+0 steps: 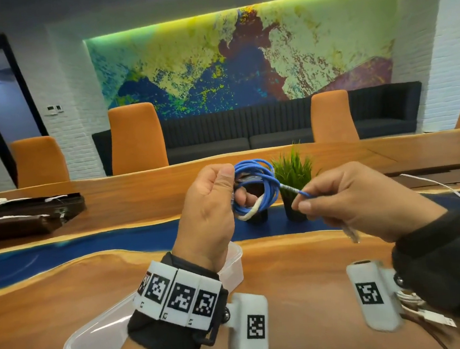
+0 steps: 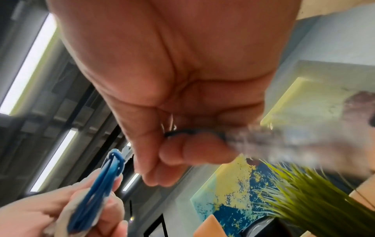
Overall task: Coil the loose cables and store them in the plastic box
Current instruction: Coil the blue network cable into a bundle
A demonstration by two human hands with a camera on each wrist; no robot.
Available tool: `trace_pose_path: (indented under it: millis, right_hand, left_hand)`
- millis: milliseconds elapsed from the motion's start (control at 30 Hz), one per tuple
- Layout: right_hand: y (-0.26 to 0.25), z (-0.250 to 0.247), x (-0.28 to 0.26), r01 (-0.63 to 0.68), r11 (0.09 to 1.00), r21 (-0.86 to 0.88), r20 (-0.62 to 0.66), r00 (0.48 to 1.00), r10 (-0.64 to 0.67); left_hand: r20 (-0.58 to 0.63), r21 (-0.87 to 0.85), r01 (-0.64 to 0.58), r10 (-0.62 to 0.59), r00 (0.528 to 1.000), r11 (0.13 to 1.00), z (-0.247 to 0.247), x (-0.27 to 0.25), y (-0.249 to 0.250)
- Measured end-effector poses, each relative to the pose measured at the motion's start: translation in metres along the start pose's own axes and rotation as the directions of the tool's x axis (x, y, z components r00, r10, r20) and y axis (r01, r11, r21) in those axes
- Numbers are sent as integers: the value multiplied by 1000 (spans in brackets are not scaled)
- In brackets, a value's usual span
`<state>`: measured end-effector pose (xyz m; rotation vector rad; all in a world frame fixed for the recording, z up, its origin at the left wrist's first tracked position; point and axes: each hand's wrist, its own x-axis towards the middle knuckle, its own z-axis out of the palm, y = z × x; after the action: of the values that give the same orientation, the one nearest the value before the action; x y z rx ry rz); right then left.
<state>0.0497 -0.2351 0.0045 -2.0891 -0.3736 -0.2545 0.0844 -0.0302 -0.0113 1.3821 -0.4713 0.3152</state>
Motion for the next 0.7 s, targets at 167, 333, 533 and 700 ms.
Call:
trace_pose_path:
  millis: [167, 333, 533, 700]
  right_hand:
    - [-1, -3, 0, 77, 978, -195, -53, 995, -88]
    - [4, -5, 1, 53, 980, -190, -37, 997, -62]
    - [-12, 13, 1, 333, 860, -388, -186, 885, -426]
    - [-11, 43, 0, 387, 748, -539, -157, 826, -541]
  left_hand:
    - [16, 267, -63, 61, 998, 962, -4, 1, -8]
    - [72, 355, -34, 9, 997, 934, -5, -2, -12]
    - [73, 347, 3, -30, 997, 938, 2, -7, -14]
    - [88, 183, 111, -129, 988, 977, 12, -12, -9]
